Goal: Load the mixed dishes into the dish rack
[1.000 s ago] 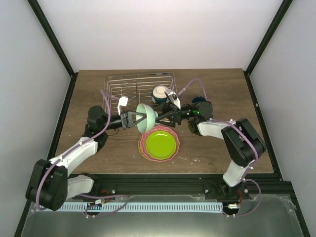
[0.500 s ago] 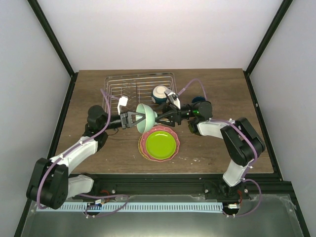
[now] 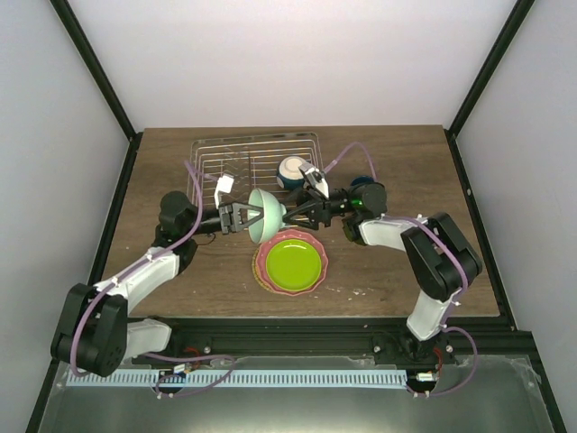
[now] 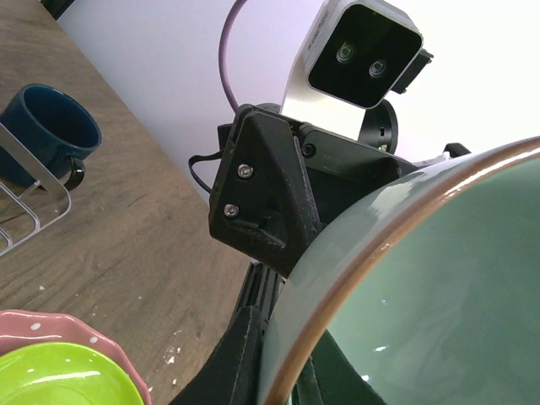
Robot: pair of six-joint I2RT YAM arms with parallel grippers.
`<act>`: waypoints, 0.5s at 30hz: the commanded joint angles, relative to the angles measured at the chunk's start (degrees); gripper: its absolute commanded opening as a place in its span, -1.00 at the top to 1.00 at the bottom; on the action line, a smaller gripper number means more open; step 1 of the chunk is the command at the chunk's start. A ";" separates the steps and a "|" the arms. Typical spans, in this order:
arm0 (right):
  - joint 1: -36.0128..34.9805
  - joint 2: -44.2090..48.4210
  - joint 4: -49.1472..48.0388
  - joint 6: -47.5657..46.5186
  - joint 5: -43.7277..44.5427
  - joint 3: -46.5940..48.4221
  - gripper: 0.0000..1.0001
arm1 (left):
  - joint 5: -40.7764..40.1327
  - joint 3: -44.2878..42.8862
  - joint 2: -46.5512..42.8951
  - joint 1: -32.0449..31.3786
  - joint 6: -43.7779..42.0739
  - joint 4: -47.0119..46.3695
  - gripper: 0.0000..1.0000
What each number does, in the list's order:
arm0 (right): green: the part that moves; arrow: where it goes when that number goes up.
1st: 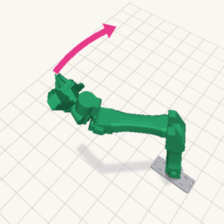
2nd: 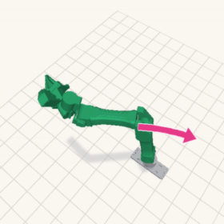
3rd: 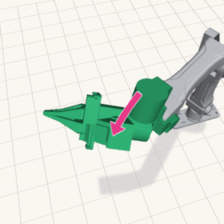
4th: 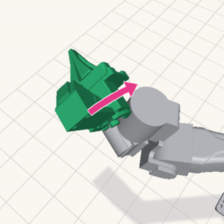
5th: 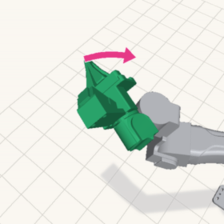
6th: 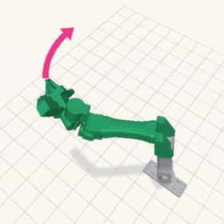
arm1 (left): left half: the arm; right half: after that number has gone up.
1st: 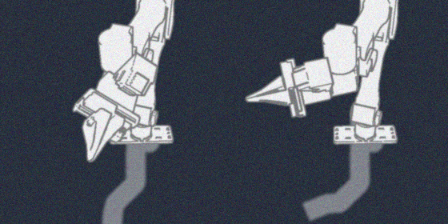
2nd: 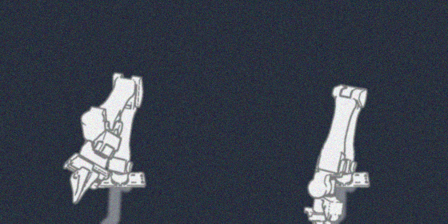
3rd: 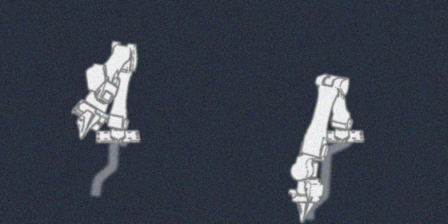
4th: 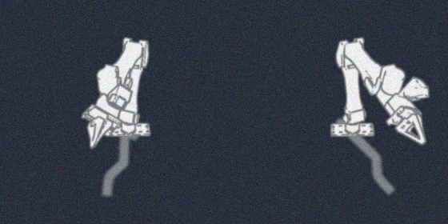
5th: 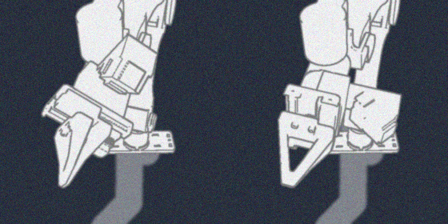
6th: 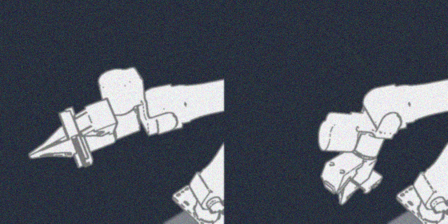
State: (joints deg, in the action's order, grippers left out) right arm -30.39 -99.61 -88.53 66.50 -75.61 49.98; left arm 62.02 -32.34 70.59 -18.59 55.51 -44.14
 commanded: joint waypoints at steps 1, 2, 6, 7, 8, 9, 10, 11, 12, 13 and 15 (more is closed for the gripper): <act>-3.12 -3.60 -18.61 0.34 0.51 2.74 0.02 | -4.69 -4.28 1.70 -2.06 -1.16 -5.19 1.00; -3.10 -3.99 -18.61 0.38 0.57 3.02 0.02 | -4.68 -4.31 2.21 -2.06 -1.24 -5.43 1.00; -3.09 -5.48 -18.61 0.75 0.60 3.67 -0.02 | -4.33 -4.34 4.21 -2.06 -0.17 -8.38 1.00; -3.12 -5.78 -18.61 0.91 0.58 3.72 -0.07 | -4.16 -4.35 4.68 -2.06 0.43 -9.36 1.00; -3.10 -5.98 -18.61 0.96 0.69 3.72 -0.14 | -4.11 -4.40 4.92 -2.06 0.93 -10.25 1.00; -3.09 -6.13 -18.61 0.99 0.74 3.73 -0.22 | -3.95 -4.52 5.13 -2.06 1.35 -10.96 1.00; -3.13 -6.32 -18.61 1.00 0.78 3.69 -0.28 | -3.78 -4.56 5.15 -2.06 1.59 -11.12 1.00; -3.12 -6.32 -18.61 0.93 0.76 3.66 -0.33 | -3.82 -4.72 5.12 -2.06 1.62 -11.15 1.00; -3.09 -6.38 -18.61 0.97 0.80 3.64 -0.38 | -3.71 -4.79 4.98 -2.06 1.56 -11.08 1.00; -3.09 -6.44 -18.61 0.85 0.74 3.57 -0.41 | -3.74 -4.79 4.85 -2.06 1.43 -10.94 1.00; -3.14 -6.47 -18.61 0.74 0.73 3.34 -0.47 | -3.75 -4.99 4.36 -2.06 1.36 -10.55 1.00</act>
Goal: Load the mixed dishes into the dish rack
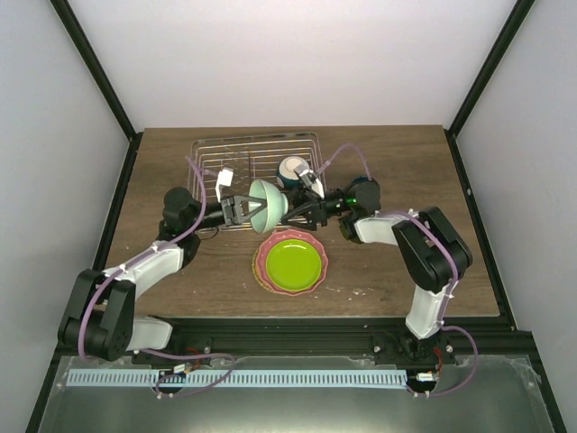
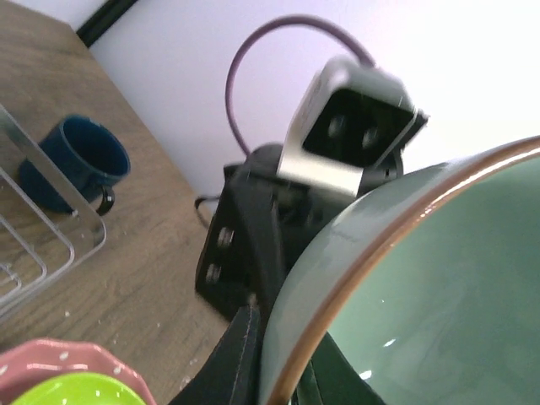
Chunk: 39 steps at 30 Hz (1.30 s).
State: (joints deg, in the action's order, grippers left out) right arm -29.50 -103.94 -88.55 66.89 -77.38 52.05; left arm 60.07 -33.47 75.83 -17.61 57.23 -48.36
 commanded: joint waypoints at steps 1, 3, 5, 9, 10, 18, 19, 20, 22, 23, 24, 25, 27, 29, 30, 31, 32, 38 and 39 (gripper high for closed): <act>-4.00 -2.13 -18.63 0.20 2.62 1.11 -0.48 | -1.80 -3.92 -1.13 -3.05 -0.44 -6.13 1.00; -3.99 -2.18 -18.59 0.07 2.75 0.94 -0.48 | -1.72 -4.14 -1.63 -3.05 -0.68 -5.61 1.00; -4.05 -2.28 -18.59 -0.06 2.93 0.95 -0.49 | -1.71 -4.20 -2.05 -3.05 -0.88 -5.16 1.00; -3.78 -2.17 -18.42 -0.29 3.26 0.82 -0.49 | -1.47 -4.07 -2.75 -3.05 -1.17 -4.46 1.00; -3.62 -2.08 -18.27 -0.30 3.43 0.67 -0.50 | -1.53 -3.98 -2.93 -3.09 -1.35 -4.14 1.00; 0.74 -0.06 -18.51 -0.16 3.48 -2.54 -0.54 | -1.58 -3.68 -4.49 -3.05 -3.08 -1.39 1.00; 1.28 0.27 -18.55 -0.10 3.36 -2.79 -0.55 | -1.62 -3.70 -4.62 -3.05 -3.19 -1.19 1.00; 1.60 0.58 -18.50 -0.10 3.20 -2.90 -0.55 | -1.63 -3.67 -4.69 -3.06 -3.38 -0.99 1.00; 2.10 1.05 -18.51 0.01 2.96 -2.84 -0.56 | -1.43 -3.51 -4.64 -3.05 -3.53 -0.78 1.00; 2.20 1.17 -18.50 0.11 2.87 -2.65 -0.56 | -1.37 -3.39 -4.56 -3.05 -3.52 -0.77 1.00; 2.17 1.29 -18.54 0.20 2.79 -2.45 -0.57 | -1.24 -3.15 -4.48 -3.05 -3.53 -0.85 1.00; 2.16 1.38 -18.57 0.31 2.63 -2.26 -0.56 | -1.31 -2.95 -4.47 -3.05 -3.53 -0.92 1.00; 2.16 1.62 -18.59 0.55 2.55 -2.05 -0.57 | -1.31 -2.60 -4.30 -3.05 -3.58 -1.01 1.00; 2.16 1.91 -18.59 0.63 2.35 -1.91 -0.58 | -1.51 -2.40 -4.07 -3.05 -3.89 -0.76 1.00; 2.21 2.04 -18.61 0.70 2.21 -1.94 -0.58 | -1.60 -2.38 -3.91 -3.05 -4.13 -0.58 1.00; 2.17 2.26 -18.62 0.78 2.04 -1.95 -0.59 | -1.89 -2.38 -3.75 -3.05 -4.69 -0.25 1.00; 2.16 2.44 -18.61 0.93 1.91 -2.04 -0.59 | -2.22 -2.51 -3.50 -3.05 -5.08 0.19 1.00; 2.12 4.52 -18.59 0.96 1.13 -3.47 -0.59 | -3.10 -4.01 -0.77 -2.84 -6.18 0.89 1.00; 2.16 4.89 -18.60 0.93 0.99 -3.72 -0.59 | -3.13 -4.19 -0.29 -2.68 -6.03 0.68 1.00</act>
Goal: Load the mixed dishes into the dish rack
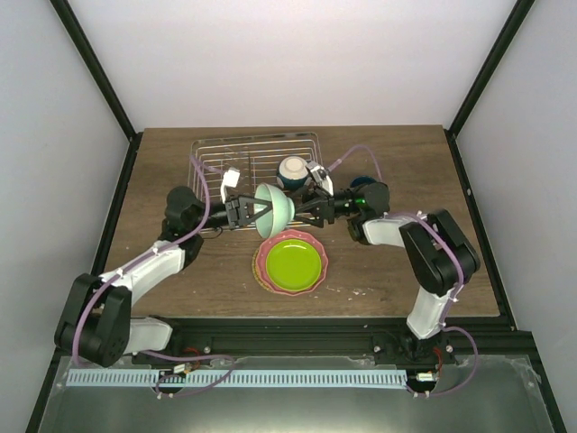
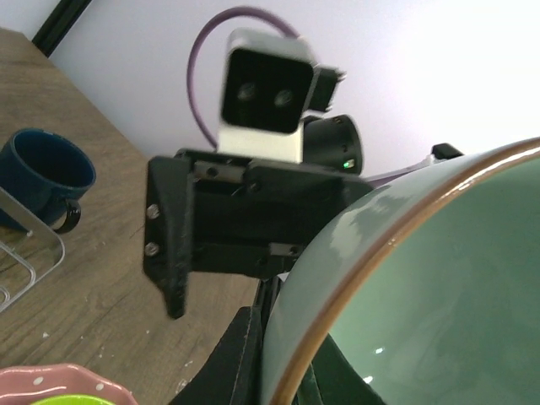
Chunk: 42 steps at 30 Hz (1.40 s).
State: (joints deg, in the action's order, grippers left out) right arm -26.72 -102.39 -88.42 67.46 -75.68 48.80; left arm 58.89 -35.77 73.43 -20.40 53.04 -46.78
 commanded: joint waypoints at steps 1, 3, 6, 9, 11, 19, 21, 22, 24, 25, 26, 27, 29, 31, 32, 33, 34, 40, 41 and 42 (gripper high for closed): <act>-0.61 3.60 -18.72 0.27 -0.70 -0.68 -0.59 | -2.00 -1.99 2.48 0.37 -1.68 -1.08 1.00; -0.57 3.92 -18.61 0.12 -0.82 -1.10 -0.59 | -1.88 -2.11 3.06 0.97 -1.34 -1.52 1.00; -0.32 3.96 -18.23 -0.22 -0.79 -1.41 -0.59 | -1.51 -1.96 3.25 1.86 -0.56 -2.50 1.00; 0.63 4.08 -18.19 -0.15 -1.15 -1.59 -0.60 | -1.12 -1.48 2.81 2.70 0.03 -3.24 1.00; 1.63 4.25 -18.16 -0.27 -1.19 -1.98 -0.60 | -0.75 -0.90 2.48 3.41 1.17 -4.56 1.00; 3.46 3.91 -17.84 -0.44 -2.10 -2.47 -0.60 | 0.30 -0.81 1.47 4.30 3.29 -6.86 1.00; 3.56 3.78 -18.18 -0.27 -1.95 -2.42 -0.60 | 0.62 -0.88 1.50 4.31 3.94 -7.92 1.00; 3.53 3.70 -18.58 0.00 -1.85 -2.33 -0.60 | 0.82 -0.96 1.48 4.27 4.30 -8.23 1.00; 3.53 3.69 -18.72 0.28 -1.36 -2.03 -0.60 | 1.18 -0.96 1.77 4.25 4.75 -8.83 1.00; 3.57 3.75 -18.73 0.32 -1.18 -1.83 -0.60 | 1.27 -0.77 1.97 4.27 5.12 -9.15 1.00; 3.58 3.77 -18.72 0.43 -1.17 -1.56 -0.60 | 1.26 -0.62 2.12 4.24 5.45 -9.75 1.00; 3.52 3.85 -18.74 0.53 -1.14 -1.38 -0.60 | 1.27 -0.46 2.33 4.23 5.76 -10.30 1.00; 3.52 3.97 -18.73 0.71 -0.95 -0.92 -0.61 | 1.27 -0.17 2.84 4.04 6.16 -11.09 1.00; 3.41 3.89 -18.76 0.85 -0.71 -0.41 -0.62 | 1.04 -0.08 3.48 3.70 6.31 -11.59 1.00; 3.24 3.84 -18.72 0.88 -0.54 -0.11 -0.62 | 0.98 -0.07 3.82 3.30 6.29 -11.72 1.00; 2.99 3.66 -18.72 0.87 -0.56 0.15 -0.62 | 0.79 -0.09 4.13 2.92 6.17 -11.82 1.00; 2.78 3.40 -18.72 0.91 -0.53 0.49 -0.62 | 0.70 -0.15 4.44 2.57 6.08 -11.84 1.00; 1.60 2.81 -18.72 1.12 -0.11 1.77 -0.62 | 0.13 -0.01 5.81 1.69 5.68 -12.01 1.00; 1.59 2.82 -18.72 1.15 -0.02 1.89 -0.62 | 0.09 0.08 5.90 1.64 5.70 -12.12 1.00; 1.50 2.88 -18.74 1.16 -0.02 1.98 -0.62 | 0.00 0.04 5.95 1.60 5.68 -12.23 1.00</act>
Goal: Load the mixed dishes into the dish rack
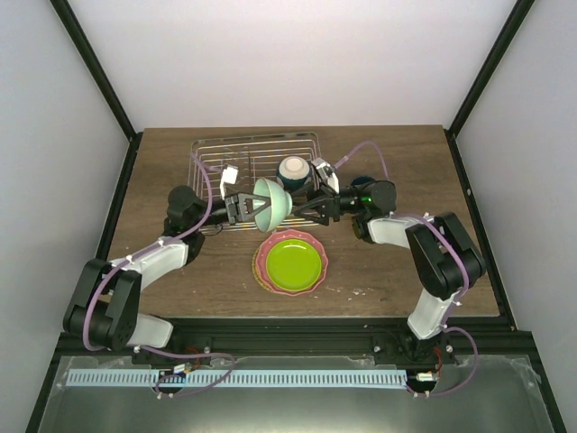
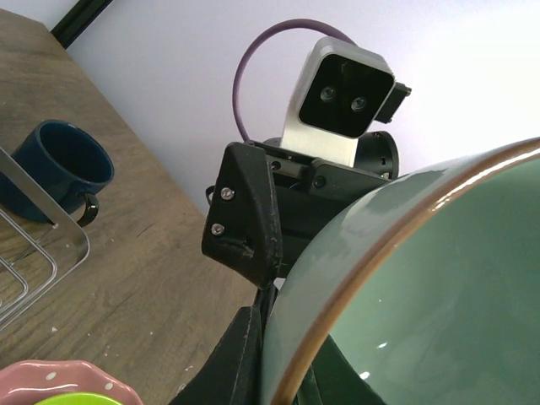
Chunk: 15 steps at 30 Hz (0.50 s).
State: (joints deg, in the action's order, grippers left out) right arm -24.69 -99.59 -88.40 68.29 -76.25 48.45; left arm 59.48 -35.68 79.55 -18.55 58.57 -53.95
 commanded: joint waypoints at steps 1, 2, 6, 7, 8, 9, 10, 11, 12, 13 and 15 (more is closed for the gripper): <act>-0.67 0.07 -18.75 0.35 0.57 2.47 -0.62 | -0.60 -0.11 -0.06 -0.33 0.15 -5.10 1.00; -0.82 0.06 -18.74 0.35 0.67 2.52 -0.62 | -0.57 -0.17 -0.01 -0.35 0.19 -5.17 1.00; -1.64 -0.59 -18.74 0.40 0.92 3.16 -0.62 | -0.68 -0.43 0.25 -0.61 0.23 -5.34 1.00; -1.88 -0.82 -18.74 0.43 1.03 3.28 -0.62 | -0.68 -0.53 0.40 -0.61 0.23 -5.43 1.00; -2.12 -1.05 -18.76 0.38 1.10 3.44 -0.62 | -0.68 -0.53 0.63 -0.61 0.31 -5.58 1.00; -2.34 -1.26 -18.74 0.43 1.11 3.63 -0.62 | -0.64 -0.57 0.75 -0.66 0.34 -5.75 1.00; -2.56 -1.44 -18.74 0.44 1.23 3.81 -0.61 | -0.66 -0.43 0.90 -0.65 0.48 -5.96 1.00; -2.70 -1.58 -18.74 0.39 1.20 3.97 -0.61 | -0.70 -0.33 1.06 -0.67 0.73 -6.46 1.00; -2.80 -1.72 -18.74 0.31 1.21 4.09 -0.61 | -0.73 -0.13 1.38 -0.70 1.50 -7.86 1.00; -2.86 -1.74 -18.74 0.32 1.21 4.19 -0.60 | -0.69 0.18 1.79 -0.66 2.52 -9.62 1.00; -2.91 -1.74 -18.74 0.34 1.26 4.28 -0.56 | -0.43 0.35 2.96 -0.70 4.44 -12.73 1.00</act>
State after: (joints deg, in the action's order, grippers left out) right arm -26.89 -100.66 -88.40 68.47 -75.42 50.33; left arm 59.20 -35.46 81.12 -18.92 59.79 -56.53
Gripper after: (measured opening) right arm 0.795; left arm 0.097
